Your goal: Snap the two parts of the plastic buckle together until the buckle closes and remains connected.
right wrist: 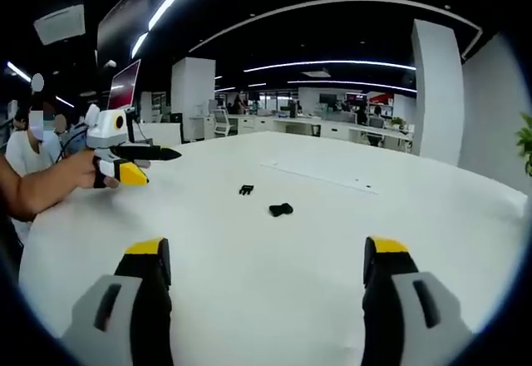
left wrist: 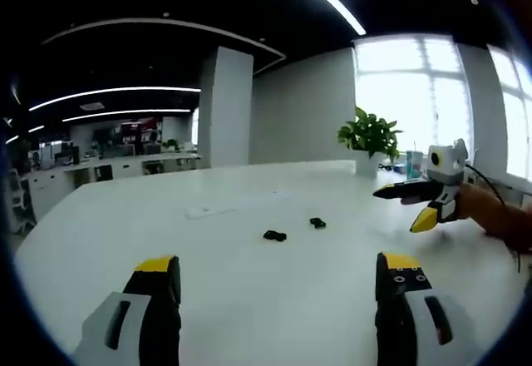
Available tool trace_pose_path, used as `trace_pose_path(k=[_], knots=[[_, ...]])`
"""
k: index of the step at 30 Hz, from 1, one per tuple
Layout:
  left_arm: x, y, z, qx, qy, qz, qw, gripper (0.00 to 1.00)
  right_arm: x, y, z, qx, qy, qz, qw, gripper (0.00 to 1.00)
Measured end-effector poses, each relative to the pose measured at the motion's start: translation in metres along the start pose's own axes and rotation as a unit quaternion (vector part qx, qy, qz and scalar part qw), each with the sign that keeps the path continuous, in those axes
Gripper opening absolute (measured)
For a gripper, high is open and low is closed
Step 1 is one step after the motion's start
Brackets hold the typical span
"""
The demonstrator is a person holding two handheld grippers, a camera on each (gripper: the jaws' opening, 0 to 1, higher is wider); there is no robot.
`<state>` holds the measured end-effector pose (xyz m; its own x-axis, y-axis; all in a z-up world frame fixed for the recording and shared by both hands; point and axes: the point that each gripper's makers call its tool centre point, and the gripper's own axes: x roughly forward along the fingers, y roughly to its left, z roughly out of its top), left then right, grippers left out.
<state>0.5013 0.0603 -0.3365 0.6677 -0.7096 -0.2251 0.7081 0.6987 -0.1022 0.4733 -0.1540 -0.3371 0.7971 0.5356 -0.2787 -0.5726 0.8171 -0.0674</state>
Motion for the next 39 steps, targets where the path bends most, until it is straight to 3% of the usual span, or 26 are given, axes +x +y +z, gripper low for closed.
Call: trace_pose_path(k=[3,6,9,14,17,22,25,31,39], knots=[[-0.002,-0.001,0.0,-0.006,-0.002,-0.005,1.0,1.0,-0.004,-0.01,0.001,0.013,-0.008,-0.018,0.9997,1.0],[-0.002,0.006,0.0,-0.014,-0.005,0.002,0.9999,1.0,0.002,-0.014,-0.008,0.047,0.005,-0.009,0.9989,1.0],[0.001,0.014,-0.003,-0.022,0.003,0.007,0.9997,1.0,0.009,-0.015,-0.012,0.035,0.018,0.0,0.9992,1.0],[0.006,0.018,0.001,-0.017,0.004,0.008,0.9998,1.0,0.014,-0.016,-0.004,0.027,0.011,0.003,0.9996,1.0],[0.009,0.018,-0.001,-0.02,0.013,-0.001,0.9997,0.92,0.017,-0.019,0.0,0.023,0.008,-0.002,0.9997,1.0],[0.015,0.022,0.001,-0.014,0.014,-0.001,0.9998,0.97,0.026,-0.018,-0.001,0.025,0.01,0.007,0.9996,1.0],[0.022,0.013,-0.009,-0.013,0.04,-0.021,0.9989,1.0,0.028,-0.014,-0.009,0.024,0.024,0.015,0.9993,1.0],[0.028,0.007,-0.012,-0.001,0.047,-0.024,0.9986,1.0,0.028,-0.015,-0.005,0.016,0.022,0.014,0.9995,1.0],[0.04,0.01,-0.01,0.017,0.058,-0.027,0.9978,1.0,0.033,-0.01,-0.013,0.017,0.035,0.023,0.999,0.97]])
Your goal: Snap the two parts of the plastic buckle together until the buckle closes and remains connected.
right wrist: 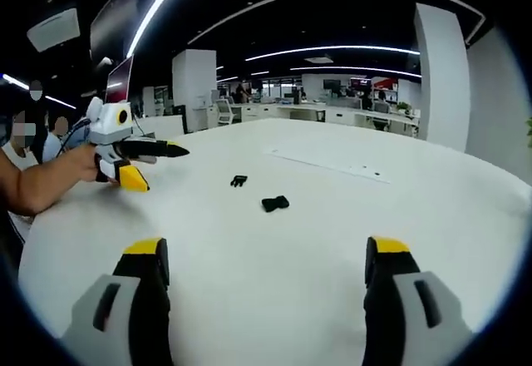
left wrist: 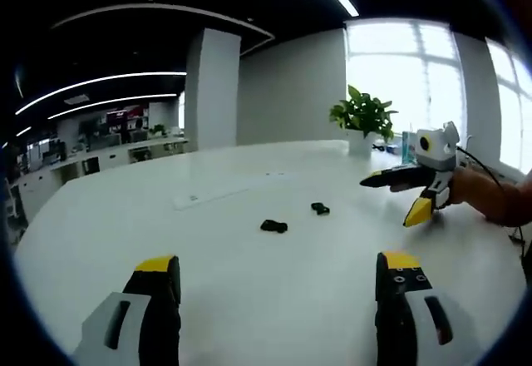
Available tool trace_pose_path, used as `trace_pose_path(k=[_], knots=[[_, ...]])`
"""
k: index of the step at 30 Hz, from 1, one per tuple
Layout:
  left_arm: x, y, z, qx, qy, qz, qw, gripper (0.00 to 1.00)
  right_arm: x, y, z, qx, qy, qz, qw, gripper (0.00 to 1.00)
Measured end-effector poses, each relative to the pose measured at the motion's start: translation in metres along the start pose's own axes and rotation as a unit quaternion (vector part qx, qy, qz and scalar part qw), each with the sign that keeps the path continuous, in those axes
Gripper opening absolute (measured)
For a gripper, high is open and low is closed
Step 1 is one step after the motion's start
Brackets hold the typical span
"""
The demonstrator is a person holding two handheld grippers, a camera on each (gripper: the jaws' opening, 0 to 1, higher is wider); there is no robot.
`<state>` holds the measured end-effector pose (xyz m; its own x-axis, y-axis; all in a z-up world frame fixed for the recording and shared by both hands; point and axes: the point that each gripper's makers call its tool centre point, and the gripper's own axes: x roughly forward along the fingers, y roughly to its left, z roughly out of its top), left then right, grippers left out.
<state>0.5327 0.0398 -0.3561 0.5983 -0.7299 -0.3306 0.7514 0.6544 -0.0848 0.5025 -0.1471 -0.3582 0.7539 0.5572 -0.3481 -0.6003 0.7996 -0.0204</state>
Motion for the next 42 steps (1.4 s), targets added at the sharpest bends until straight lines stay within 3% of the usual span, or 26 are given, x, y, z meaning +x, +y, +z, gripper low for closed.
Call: trace_pose_path(k=[5,10,18,31,42], knots=[[0.003,-0.003,-0.003,-0.003,0.0,-0.004,1.0,1.0,0.006,-0.004,0.012,-0.019,-0.005,-0.004,0.9998,0.96],[0.0,-0.003,0.004,-0.003,-0.007,-0.006,1.0,1.0,0.017,-0.004,0.019,-0.027,-0.004,0.003,0.9996,0.95],[0.001,0.0,-0.001,0.016,0.004,0.0,0.9999,1.0,0.02,0.0,0.014,-0.025,0.006,0.011,0.9996,0.93],[0.018,-0.003,0.015,0.017,-0.001,-0.01,0.9998,1.0,0.027,-0.008,0.016,-0.023,0.017,0.005,0.9996,0.86],[0.024,-0.002,0.012,0.015,0.003,-0.013,0.9998,1.0,0.029,-0.009,0.014,-0.016,0.022,0.001,0.9996,0.81]])
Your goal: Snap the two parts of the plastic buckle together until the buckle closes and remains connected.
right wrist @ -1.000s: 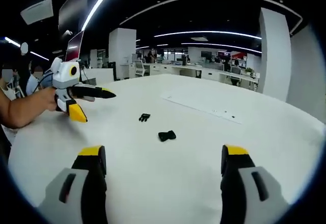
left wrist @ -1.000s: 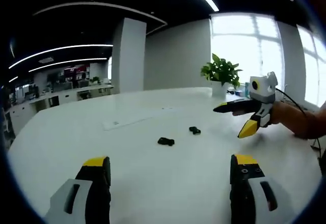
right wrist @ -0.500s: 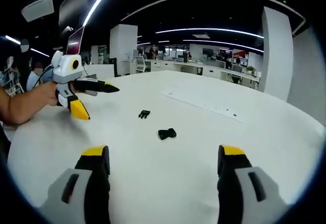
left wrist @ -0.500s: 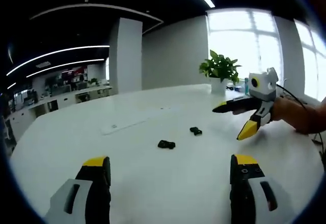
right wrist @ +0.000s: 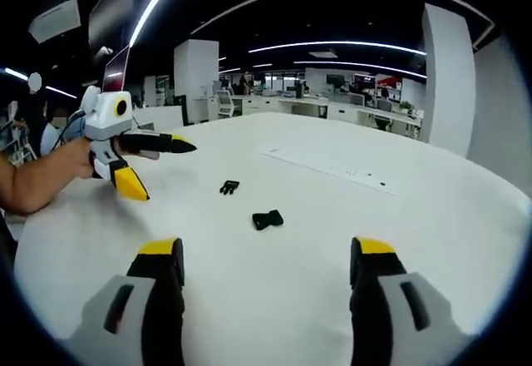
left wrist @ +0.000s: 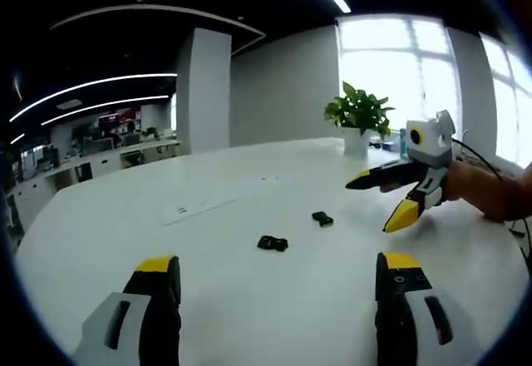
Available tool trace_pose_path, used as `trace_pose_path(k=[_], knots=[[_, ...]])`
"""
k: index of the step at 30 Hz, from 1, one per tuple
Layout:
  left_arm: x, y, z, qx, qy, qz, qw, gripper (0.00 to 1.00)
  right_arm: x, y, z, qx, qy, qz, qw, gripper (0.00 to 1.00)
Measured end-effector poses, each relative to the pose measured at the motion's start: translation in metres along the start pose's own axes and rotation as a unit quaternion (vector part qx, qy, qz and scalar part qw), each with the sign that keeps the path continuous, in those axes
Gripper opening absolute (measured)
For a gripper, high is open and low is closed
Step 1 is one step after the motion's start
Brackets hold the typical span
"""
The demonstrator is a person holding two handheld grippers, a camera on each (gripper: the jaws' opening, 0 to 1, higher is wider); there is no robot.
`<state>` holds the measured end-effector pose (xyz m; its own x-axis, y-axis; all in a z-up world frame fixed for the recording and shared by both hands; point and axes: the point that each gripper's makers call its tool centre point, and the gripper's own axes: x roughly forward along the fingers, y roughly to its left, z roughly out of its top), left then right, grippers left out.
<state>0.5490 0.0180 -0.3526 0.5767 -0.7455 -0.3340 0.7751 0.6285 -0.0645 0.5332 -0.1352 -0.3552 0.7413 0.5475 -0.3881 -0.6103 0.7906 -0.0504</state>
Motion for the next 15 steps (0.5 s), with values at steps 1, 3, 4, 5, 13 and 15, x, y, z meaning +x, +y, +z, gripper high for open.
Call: trace_pose_path(k=[1,3,4,5,13,15], knots=[[0.0,0.0,0.0,0.001,0.0,0.0,1.0,1.0,0.001,0.0,0.0,0.001,0.001,-0.001,1.0,0.81],[0.001,0.003,0.0,0.001,0.0,0.003,1.0,0.99,0.003,-0.002,0.003,0.004,0.0,-0.006,1.0,0.8],[0.001,0.004,0.001,0.002,0.001,0.002,1.0,0.96,0.005,-0.001,0.004,0.005,-0.001,-0.005,1.0,0.79],[0.001,0.004,0.0,0.002,0.003,0.001,1.0,0.94,0.007,0.0,0.005,0.005,-0.001,-0.004,1.0,0.79],[0.002,0.009,0.003,-0.002,0.001,0.002,1.0,0.95,0.019,0.008,0.008,0.006,0.007,-0.003,1.0,0.77],[0.003,0.009,0.003,-0.003,0.0,0.001,1.0,0.95,0.022,0.011,0.012,0.007,0.006,-0.001,1.0,0.76]])
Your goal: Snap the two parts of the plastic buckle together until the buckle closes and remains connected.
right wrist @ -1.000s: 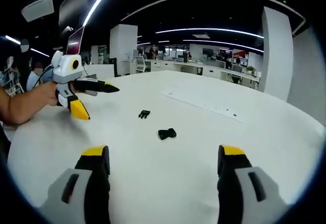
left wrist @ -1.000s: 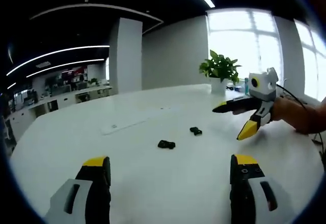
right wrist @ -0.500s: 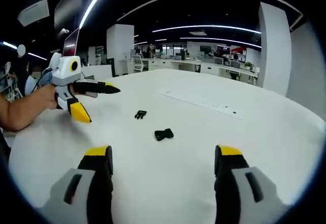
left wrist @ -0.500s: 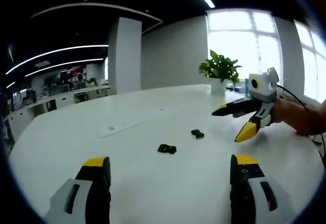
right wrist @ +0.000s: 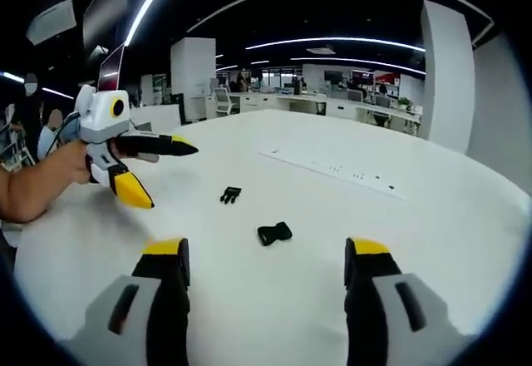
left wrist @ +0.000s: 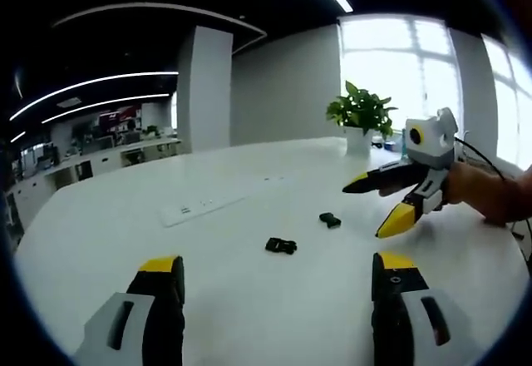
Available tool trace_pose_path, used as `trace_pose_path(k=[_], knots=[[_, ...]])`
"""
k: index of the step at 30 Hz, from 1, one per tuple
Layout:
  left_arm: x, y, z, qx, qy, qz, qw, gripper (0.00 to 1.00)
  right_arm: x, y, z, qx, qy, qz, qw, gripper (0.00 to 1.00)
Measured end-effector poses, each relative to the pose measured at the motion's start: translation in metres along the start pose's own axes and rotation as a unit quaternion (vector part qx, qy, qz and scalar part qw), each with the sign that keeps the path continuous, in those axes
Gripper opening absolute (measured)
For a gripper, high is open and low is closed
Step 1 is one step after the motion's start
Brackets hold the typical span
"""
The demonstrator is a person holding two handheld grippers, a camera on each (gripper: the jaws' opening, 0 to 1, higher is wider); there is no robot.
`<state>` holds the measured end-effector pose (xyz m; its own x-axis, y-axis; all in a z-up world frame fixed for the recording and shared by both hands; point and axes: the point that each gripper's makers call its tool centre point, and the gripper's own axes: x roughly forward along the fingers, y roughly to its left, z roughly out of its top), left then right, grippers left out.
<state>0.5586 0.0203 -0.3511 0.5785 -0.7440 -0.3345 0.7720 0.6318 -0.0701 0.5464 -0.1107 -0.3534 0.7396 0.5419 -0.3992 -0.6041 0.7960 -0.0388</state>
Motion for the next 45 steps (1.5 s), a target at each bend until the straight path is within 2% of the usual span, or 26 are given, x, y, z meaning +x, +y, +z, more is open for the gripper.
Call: trace_pose_path(k=[5,11,16,22,28,30,33,36,42,45], knots=[[0.003,0.0,0.0,-0.001,0.001,-0.004,1.0,0.95,0.009,0.005,0.009,0.019,-0.002,-0.002,0.9998,0.74],[0.002,-0.001,0.002,0.0,0.0,-0.001,1.0,0.95,0.013,0.008,0.016,0.013,-0.01,0.001,0.9999,0.7],[0.003,-0.004,0.012,0.0,-0.007,-0.001,1.0,0.95,0.014,0.002,0.016,0.004,-0.01,-0.004,0.9999,0.73],[0.015,0.0,0.026,0.0,-0.018,-0.005,0.9998,0.94,0.012,-0.002,0.016,0.001,-0.009,-0.008,0.9999,0.73],[0.029,-0.002,0.028,-0.004,-0.019,-0.012,0.9997,0.93,0.017,-0.005,0.015,-0.007,-0.008,-0.008,0.9999,0.79],[0.029,-0.01,0.024,0.0,-0.015,-0.013,0.9998,0.93,0.019,-0.006,0.016,-0.012,-0.007,-0.006,0.9999,0.77],[0.033,-0.003,0.024,-0.001,-0.012,-0.011,0.9999,0.93,0.023,-0.011,0.023,-0.008,-0.012,-0.01,0.9999,0.76],[0.036,0.002,0.031,-0.008,-0.019,-0.009,0.9997,0.93,0.027,-0.015,0.031,-0.007,-0.018,-0.015,0.9997,0.76],[0.037,0.016,0.045,-0.001,-0.034,0.0,0.9994,0.92,0.028,-0.021,0.028,-0.006,-0.018,-0.032,0.9993,0.74],[0.041,0.018,0.045,-0.005,-0.036,-0.003,0.9993,0.92,0.026,-0.029,0.028,-0.007,-0.021,-0.049,0.9985,0.72]])
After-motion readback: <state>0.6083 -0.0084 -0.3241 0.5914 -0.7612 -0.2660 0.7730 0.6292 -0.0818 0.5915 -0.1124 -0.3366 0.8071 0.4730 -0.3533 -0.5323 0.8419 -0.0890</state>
